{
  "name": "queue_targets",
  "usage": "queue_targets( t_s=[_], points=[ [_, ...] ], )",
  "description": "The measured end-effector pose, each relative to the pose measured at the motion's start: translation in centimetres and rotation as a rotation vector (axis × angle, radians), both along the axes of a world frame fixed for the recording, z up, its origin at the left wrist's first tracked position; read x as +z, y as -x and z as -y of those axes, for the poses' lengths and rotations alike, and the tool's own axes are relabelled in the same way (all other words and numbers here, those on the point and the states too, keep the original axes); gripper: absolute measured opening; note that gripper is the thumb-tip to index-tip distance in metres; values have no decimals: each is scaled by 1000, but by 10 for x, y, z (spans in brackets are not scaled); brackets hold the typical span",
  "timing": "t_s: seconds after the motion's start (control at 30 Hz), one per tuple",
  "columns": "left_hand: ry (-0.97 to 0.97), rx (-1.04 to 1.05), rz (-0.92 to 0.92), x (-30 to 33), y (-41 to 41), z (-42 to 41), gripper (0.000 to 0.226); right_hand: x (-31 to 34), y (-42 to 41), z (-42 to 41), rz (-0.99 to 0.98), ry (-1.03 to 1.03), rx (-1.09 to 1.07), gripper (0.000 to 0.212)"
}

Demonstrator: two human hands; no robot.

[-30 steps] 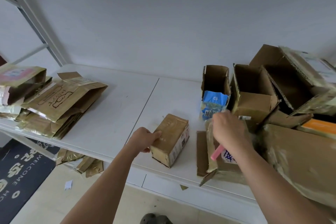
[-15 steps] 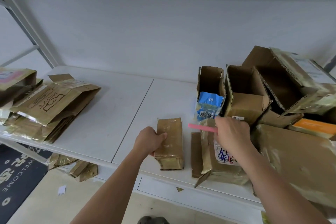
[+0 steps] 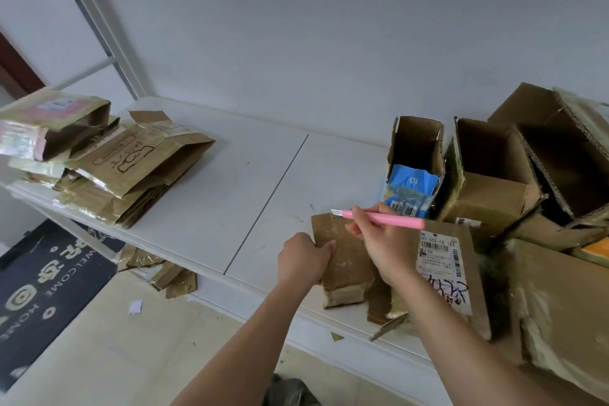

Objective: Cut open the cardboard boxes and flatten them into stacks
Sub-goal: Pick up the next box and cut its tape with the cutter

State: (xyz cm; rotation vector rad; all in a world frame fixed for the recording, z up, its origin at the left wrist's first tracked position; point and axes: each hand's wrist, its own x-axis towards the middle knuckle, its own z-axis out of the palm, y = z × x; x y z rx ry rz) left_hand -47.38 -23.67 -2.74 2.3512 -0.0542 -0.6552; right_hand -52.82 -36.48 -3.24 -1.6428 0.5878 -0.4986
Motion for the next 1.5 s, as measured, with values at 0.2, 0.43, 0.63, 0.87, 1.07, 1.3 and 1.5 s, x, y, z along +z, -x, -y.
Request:
queue_targets(
  t_s=[0.2, 0.43, 0.63, 0.87, 1.07, 1.3, 1.5],
  points=[
    [105, 19, -60, -2, -2, -7, 32, -6, -9, -5, 72, 88, 40, 9],
    [176, 42, -114, -4, -6, -9, 29, -13, -10, 1, 49, 135, 69, 18],
    [169, 45, -121, -5, -6, -9, 30, -14, -15, -4, 61, 301, 43, 27],
    [149, 34, -111, -6, -7, -7, 32, -25, -22, -3, 90, 502, 135, 27],
    [144, 55, -107, -7, -6, -7, 35, -20, -25, -3, 91, 637, 227, 32],
    [126, 40, -80, -5, -3, -4, 31, -23, -16, 3, 7, 666, 248, 27],
    [118, 31, -80, -3, -1, -2, 31, -20, -1, 3, -36, 647, 289, 32]
  ],
)
